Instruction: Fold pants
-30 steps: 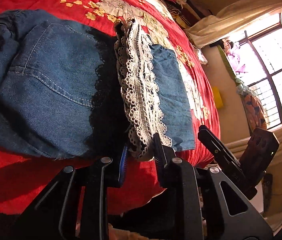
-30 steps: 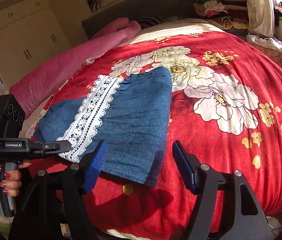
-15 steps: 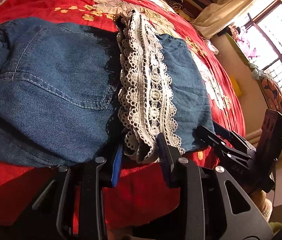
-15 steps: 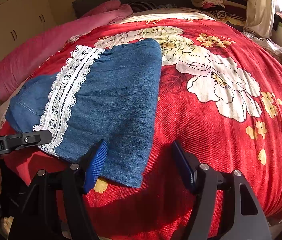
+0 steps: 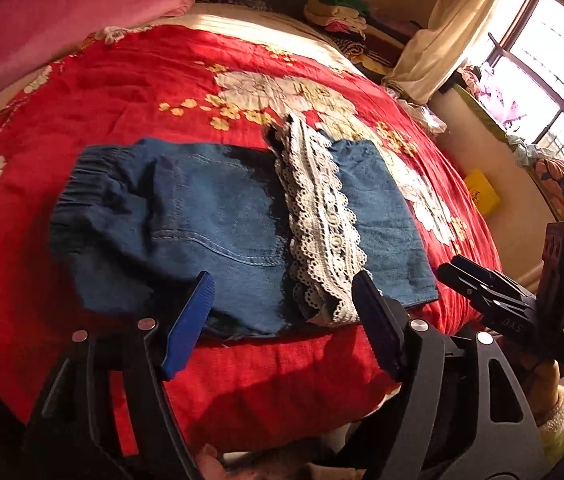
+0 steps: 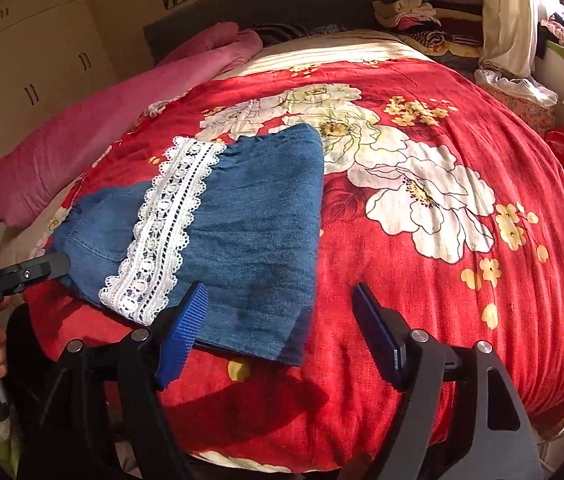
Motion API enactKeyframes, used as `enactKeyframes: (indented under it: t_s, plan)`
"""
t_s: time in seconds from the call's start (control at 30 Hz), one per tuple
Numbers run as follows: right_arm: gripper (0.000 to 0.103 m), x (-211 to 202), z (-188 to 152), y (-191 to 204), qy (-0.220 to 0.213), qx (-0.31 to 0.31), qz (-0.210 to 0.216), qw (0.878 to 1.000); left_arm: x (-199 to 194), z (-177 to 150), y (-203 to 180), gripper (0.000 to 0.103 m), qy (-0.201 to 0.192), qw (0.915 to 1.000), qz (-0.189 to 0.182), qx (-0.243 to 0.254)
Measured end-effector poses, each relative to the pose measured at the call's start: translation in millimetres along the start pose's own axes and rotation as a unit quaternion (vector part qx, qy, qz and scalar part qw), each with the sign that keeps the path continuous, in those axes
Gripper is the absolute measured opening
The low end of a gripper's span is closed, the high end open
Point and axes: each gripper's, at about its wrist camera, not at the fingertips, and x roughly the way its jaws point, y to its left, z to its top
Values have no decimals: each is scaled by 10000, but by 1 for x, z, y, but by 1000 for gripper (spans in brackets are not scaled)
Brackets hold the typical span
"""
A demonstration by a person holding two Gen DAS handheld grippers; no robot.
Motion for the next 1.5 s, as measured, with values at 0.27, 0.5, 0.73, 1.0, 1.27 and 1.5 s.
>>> enactKeyframes:
  t_s: [0.27, 0.5, 0.73, 1.0, 1.27, 1.5]
  plan:
    - [85, -7, 17, 50, -90, -337, 508, 9981, -42, -3, 51, 77, -385, 9971, 576, -302]
    - [89, 2, 36, 91, -1, -574, 856, 9947, -48, -14, 84, 82, -389, 9954, 641, -590]
    - [91, 31, 66, 135, 295, -821, 1393, 9864, -35, -23, 104, 83, -362, 9949, 377, -866]
    - [91, 85, 101, 186, 825, -1267, 1675, 9742, -17, -25, 96, 83, -505, 9947, -64, -893]
    - [91, 150, 116, 238, 1455, -2051, 1612, 9543, 3, -24, 100, 83, -408, 9912, -433, -1182]
    - [81, 209, 112, 260, 2150, -2170, 1622, 9383, 16, -25, 105, 83, -375, 9883, -509, -1385]
